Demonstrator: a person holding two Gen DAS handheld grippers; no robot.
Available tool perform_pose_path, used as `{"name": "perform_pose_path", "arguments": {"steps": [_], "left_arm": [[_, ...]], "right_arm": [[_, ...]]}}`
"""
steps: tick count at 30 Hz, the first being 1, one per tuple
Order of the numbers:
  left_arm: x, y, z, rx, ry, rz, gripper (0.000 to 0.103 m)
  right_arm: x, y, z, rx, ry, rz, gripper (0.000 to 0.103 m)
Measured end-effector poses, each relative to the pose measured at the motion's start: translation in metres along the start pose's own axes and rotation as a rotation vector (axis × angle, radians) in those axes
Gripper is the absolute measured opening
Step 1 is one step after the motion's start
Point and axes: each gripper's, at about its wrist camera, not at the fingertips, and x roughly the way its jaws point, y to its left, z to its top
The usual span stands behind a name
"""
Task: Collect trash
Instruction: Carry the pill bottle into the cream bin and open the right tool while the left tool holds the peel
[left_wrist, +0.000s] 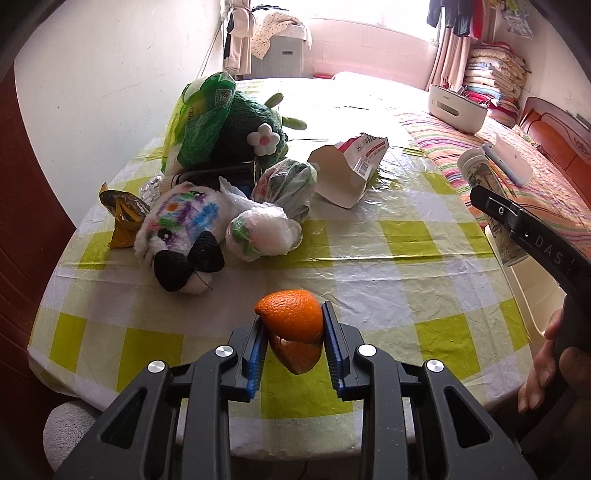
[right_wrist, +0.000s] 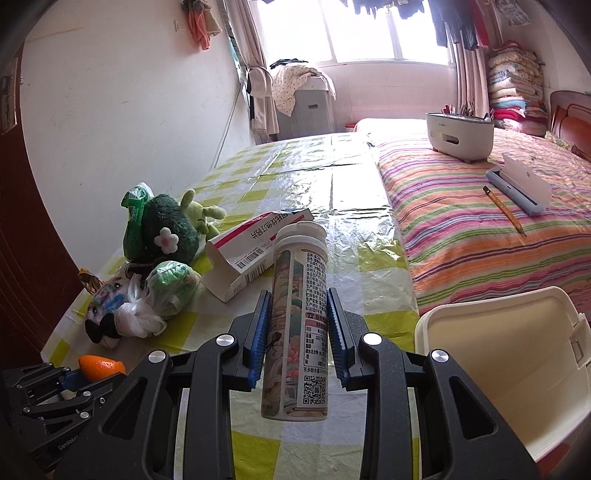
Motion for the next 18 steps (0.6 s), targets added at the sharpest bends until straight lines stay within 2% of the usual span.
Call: {"name": "perform_pose_path", "arguments": {"steps": [9, 18], "left_arm": [[0.002, -0.044, 0.009, 0.077, -0.005, -0.059, 0.028], [0.002, -0.089, 0.013, 0.158, -0.006, -0.119, 0.028]], "right_arm": [[-0.022, -0.038, -0.003, 0.079, -0.061, -0.048, 0.029], [-0.047, -0.079, -0.009, 0.153, -0.116, -0.132, 0.029]]}}
